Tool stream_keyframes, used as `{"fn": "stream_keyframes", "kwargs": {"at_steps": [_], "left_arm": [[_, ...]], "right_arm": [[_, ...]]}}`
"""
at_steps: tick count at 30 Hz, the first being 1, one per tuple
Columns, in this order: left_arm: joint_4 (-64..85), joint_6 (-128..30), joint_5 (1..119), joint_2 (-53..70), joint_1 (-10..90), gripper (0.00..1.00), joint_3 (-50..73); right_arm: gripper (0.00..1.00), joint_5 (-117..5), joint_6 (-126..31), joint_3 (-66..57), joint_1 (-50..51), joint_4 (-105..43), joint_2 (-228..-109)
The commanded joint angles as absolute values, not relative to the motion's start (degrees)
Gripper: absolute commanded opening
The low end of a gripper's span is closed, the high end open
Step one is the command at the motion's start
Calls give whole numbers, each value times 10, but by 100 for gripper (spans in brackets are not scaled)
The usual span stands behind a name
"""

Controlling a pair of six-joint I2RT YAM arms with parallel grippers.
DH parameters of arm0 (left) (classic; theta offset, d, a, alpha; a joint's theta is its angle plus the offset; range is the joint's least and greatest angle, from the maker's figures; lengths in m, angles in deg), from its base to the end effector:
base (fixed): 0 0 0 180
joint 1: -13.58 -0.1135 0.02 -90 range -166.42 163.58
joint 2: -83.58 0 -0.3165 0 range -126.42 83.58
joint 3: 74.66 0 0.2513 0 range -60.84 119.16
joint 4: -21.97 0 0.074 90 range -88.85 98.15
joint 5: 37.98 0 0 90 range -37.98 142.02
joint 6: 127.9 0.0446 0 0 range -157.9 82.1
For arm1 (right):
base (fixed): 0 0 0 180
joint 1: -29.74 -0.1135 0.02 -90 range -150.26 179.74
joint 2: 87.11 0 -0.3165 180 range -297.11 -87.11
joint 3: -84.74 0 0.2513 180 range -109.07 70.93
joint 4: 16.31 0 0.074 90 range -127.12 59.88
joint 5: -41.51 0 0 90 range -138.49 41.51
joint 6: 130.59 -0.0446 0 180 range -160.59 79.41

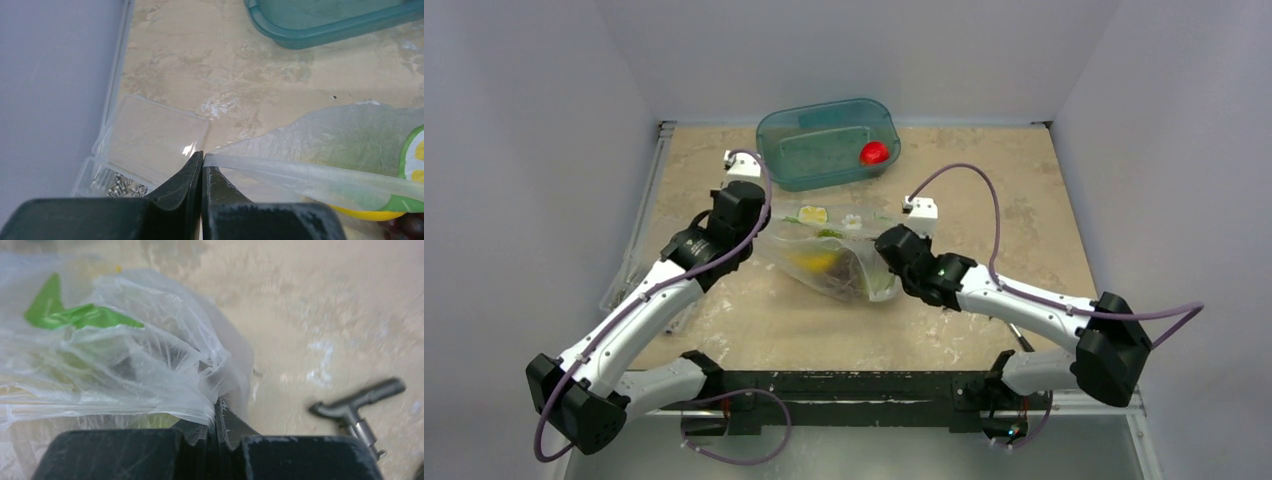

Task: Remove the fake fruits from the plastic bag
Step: Adjust the plastic bag at the center of the board.

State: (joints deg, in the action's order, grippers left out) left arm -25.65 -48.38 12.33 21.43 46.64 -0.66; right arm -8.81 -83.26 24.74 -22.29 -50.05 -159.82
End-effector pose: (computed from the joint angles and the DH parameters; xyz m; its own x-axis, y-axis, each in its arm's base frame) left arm 0.1882 -0.0885 0.3816 -0.4791 0.1448 -0.8657 -0.1034 0.9701 0.2195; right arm 0.1736 0.1762 0.2819 -0.5556 0.1359 -0.8202 0.0551 0.9904 0.1267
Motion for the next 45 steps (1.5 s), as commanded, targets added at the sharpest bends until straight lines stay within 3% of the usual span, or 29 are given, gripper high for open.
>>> {"fn": "stream_keyframes", "kwargs": {"at_steps": [1,7,12,15,18,24,28,31,34,36,41,45], "left_arm": [[-219,-487,-7,255,436,0,-16],[-194,-499,55,291,395,0,-27],[-192,-489,101,287,380,0,-29],[-193,-483,112,282,379,0,-28],[-199,-476,155,282,379,0,-26],[-216,-448,295,289,379,0,-17],[-226,-435,343,294,379,1,-14],[-230,-429,348,302,379,24,-12],[-226,-426,349,317,379,51,-18],[-217,-423,356,330,379,62,-26],[-211,-419,381,328,379,71,-31],[-214,-417,410,307,380,75,-29]], "right_arm": [[0,75,-727,117,-219,-510,-1640],[0,123,-616,34,-193,-471,-1671],[0,86,-604,75,-190,-481,-1646],[2,83,-681,118,-191,-567,-1644],[23,39,-762,163,-193,-625,-1645],[37,-49,-713,160,-203,-640,-1586],[58,-124,-651,117,-206,-612,-1525],[69,-174,-628,87,-206,-598,-1508],[72,-209,-613,49,-206,-600,-1515],[73,-243,-604,43,-209,-566,-1520],[72,-331,-610,29,-228,-478,-1566],[60,-342,-609,15,-255,-434,-1632]]}}
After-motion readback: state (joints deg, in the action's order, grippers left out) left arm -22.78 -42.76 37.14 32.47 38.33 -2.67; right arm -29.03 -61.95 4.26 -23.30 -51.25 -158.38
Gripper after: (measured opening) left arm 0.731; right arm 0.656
